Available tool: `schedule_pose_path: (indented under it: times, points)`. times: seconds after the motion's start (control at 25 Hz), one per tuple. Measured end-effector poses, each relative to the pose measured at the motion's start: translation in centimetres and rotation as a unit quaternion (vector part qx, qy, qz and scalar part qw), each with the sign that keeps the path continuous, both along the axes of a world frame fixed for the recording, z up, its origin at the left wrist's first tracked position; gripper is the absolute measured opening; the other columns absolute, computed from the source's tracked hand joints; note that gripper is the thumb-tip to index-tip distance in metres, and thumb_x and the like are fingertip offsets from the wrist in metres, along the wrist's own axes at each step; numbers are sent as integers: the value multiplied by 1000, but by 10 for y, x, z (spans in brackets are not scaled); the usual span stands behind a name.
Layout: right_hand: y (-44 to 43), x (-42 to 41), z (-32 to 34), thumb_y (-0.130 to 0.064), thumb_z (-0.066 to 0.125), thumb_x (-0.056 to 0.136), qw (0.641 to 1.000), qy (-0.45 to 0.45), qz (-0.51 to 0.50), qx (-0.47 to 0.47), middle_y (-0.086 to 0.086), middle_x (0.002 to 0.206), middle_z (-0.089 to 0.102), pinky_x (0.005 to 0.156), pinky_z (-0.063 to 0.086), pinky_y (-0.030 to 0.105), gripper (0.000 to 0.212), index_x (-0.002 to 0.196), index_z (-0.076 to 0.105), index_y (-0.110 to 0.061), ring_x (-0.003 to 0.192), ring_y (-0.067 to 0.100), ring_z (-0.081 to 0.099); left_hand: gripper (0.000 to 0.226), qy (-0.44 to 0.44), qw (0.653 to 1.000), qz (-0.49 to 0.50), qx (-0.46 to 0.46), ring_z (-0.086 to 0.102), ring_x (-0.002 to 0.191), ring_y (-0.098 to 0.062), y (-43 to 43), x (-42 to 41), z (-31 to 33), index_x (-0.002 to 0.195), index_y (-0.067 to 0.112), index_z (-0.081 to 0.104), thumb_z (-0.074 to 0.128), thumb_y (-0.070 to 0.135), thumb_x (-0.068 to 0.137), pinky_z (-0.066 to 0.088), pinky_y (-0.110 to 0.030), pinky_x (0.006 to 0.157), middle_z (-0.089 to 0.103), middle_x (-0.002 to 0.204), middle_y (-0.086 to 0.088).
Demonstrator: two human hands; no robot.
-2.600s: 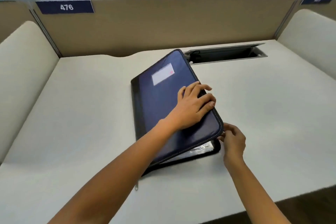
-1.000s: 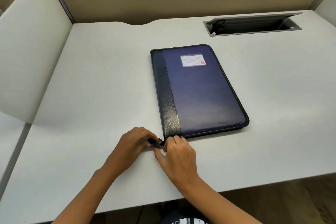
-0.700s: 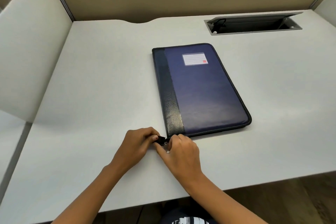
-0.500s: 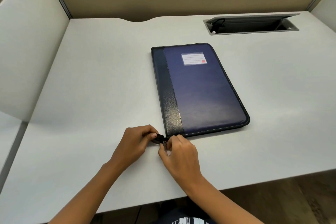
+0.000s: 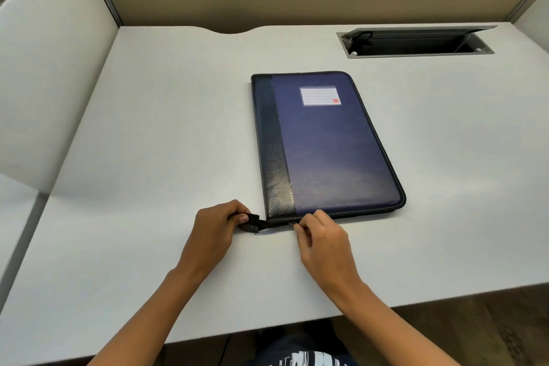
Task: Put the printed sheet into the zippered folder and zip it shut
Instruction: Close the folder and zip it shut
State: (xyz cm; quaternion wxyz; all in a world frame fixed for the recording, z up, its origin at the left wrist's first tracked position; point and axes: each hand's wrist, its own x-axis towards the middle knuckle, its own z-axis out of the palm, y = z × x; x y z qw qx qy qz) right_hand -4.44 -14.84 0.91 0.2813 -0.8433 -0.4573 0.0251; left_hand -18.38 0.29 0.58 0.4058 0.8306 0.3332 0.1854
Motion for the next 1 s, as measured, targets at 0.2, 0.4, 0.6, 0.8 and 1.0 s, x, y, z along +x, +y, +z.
schedule_pose_path:
  times: [0.2,0.4,0.6,0.8,1.0]
  points:
    - [-19,27,-1,-8,68,83,999,-35,-12,-13,6,68,55,46,43,28,13,72,60,-7,51,21,51,23,3,1000,11,2,59,69,-5,-4,-3,2,76,19,67,62,-2,85,39,-11,60,70,70,14]
    - [-34,49,-5,-7,70,81,999,-43,-31,1,3,67,56,49,35,16,10,74,63,-6,51,9,42,21,10,999,30,15,57,68,-7,-8,-3,-1,77,17,68,63,-2,84,37,-11,57,70,69,9]
    - [-64,85,-10,-3,67,82,995,-42,-95,9,2,70,53,51,33,12,11,75,60,-5,52,10,43,22,14,997,64,34,58,69,-4,-2,-8,-2,77,15,68,63,-6,82,38,-9,57,69,68,11]
    - [-90,127,-8,0,67,82,991,-39,-128,-2,2,72,54,54,29,10,9,78,61,-5,54,13,45,25,31,995,89,41,58,67,1,4,-14,0,76,20,67,64,-4,82,37,-7,57,68,66,13]
    - [-99,143,-10,-2,68,82,998,-22,-60,24,2,77,59,65,36,9,5,84,66,-5,62,11,50,15,80,982,123,122,60,94,-7,-18,3,15,102,37,62,61,42,87,49,-33,77,68,99,17]
